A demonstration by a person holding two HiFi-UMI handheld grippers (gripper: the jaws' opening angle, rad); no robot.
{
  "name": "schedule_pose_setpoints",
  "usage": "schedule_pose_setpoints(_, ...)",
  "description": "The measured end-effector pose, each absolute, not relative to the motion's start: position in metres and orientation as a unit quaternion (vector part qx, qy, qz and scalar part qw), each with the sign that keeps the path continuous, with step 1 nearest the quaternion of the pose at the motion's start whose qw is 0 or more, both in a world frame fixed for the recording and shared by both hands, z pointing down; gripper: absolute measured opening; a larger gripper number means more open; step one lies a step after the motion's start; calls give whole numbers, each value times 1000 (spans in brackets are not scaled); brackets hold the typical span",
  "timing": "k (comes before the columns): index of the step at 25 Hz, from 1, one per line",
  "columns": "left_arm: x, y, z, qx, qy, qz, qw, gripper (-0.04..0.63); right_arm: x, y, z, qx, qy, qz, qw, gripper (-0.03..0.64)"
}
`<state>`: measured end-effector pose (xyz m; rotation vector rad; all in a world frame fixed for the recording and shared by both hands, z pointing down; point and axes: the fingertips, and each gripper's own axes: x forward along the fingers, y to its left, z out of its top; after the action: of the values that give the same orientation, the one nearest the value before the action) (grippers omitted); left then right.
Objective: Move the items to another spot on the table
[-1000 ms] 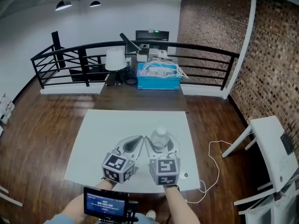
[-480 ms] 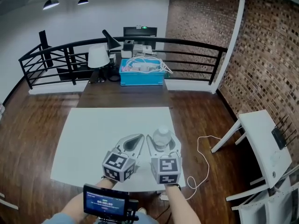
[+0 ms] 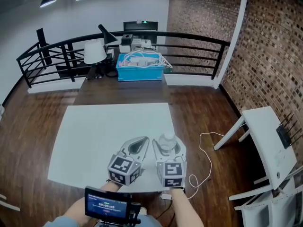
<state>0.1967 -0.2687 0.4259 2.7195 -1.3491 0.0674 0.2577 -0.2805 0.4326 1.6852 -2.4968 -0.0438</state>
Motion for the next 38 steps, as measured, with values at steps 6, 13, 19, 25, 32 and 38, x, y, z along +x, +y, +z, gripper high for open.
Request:
schedule_pose_setpoints(6, 204, -273, 449, 885, -461, 33, 64, 12, 273, -286, 473, 560, -825, 6, 69, 293)
schedule_pose_setpoints(13, 219, -273, 483, 882, -461, 56, 78, 12, 284, -294, 511, 556, -828, 22, 68, 293)
schedule_pose_setpoints(19, 230, -274, 496, 883, -456, 71, 90, 12, 287, -297, 524, 553, -829, 28, 71, 296)
schedule_pose_setpoints(25, 231, -277, 503, 882, -455, 77, 97, 12, 292, -298, 537, 554, -829, 35, 64, 308)
schedule_pose_setpoints(32, 232, -273, 504, 884, -450, 82, 94, 12, 298, -300, 540, 563, -824, 41, 51, 331)
schedule_pose_setpoints(38, 231, -271, 500, 884, -452, 81, 90, 12, 300, -299, 547, 562, -823, 56, 59, 360)
